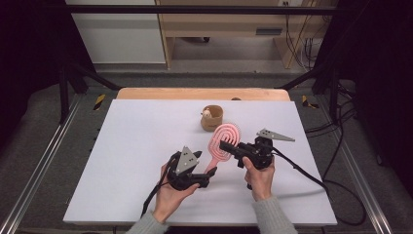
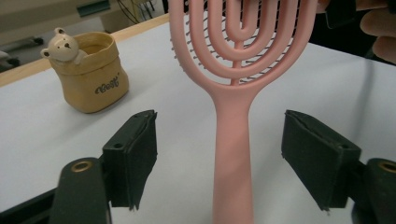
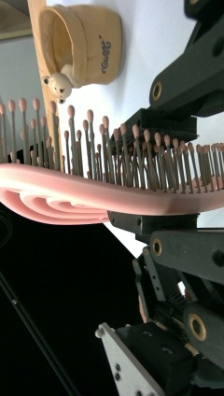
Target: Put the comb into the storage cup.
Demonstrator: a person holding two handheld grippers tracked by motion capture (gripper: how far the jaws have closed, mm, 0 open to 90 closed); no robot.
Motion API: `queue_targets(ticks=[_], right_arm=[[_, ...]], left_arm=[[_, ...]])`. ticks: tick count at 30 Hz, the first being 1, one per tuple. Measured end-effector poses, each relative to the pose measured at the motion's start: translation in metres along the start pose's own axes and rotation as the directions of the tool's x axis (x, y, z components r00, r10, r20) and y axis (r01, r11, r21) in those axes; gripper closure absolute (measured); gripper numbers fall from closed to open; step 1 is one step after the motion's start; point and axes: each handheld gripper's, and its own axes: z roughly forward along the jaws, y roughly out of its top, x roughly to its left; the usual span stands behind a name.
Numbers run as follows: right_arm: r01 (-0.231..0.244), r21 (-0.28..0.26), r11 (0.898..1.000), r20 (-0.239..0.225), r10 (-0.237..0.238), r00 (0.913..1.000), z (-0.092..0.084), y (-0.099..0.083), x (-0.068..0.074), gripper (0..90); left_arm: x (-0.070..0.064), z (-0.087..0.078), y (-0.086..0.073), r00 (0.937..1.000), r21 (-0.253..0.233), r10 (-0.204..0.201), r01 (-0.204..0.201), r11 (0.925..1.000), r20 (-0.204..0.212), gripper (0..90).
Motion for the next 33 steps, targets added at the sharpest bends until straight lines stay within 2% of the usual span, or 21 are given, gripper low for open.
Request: queue_targets(ticks=[2,4,7,10,14,19,33], right_arm=[[0.004,-0.003,1.0,0.008,-0.004,1.0,-0.002,0.001,0.0,64.2],[0.009,-0.008,1.0,0.014,-0.009,0.9999,-0.003,0.002,0.0,64.3],[0.012,-0.009,1.0,0.018,-0.012,0.9998,-0.003,0.003,0.0,64.2],[0.022,-0.009,1.0,0.028,-0.022,0.9994,-0.004,0.004,-0.001,64.2],[0.031,-0.005,1.0,0.04,-0.031,0.9987,-0.004,0.004,-0.001,64.3],[0.033,-0.005,0.999,0.05,-0.032,0.9982,-0.004,0.005,-0.001,64.2],[0.062,-0.021,0.998,0.071,-0.061,0.9956,-0.004,0.015,0.0,64.2]], left_arm=[[0.004,-0.003,0.002,0.9999,0.018,0.011,-0.011,0.9998,-0.001,20.8],[0.009,-0.006,0.002,0.9996,0.019,-0.009,0.009,0.9998,0.025,17.2],[0.016,-0.012,0.002,0.9986,0.007,-0.035,0.035,0.9994,0.041,8.3],[0.024,-0.018,0.001,0.9985,0.003,-0.043,0.043,0.9991,0.035,5.6],[0.036,-0.028,-0.004,0.9978,0.0,-0.057,0.057,0.9984,0.032,3.7],[0.05,-0.041,-0.016,0.998,0.006,-0.063,0.063,0.998,-0.002,1.6],[0.084,-0.07,-0.053,0.9911,-0.012,-0.13,0.129,0.9915,-0.031,0.6]])
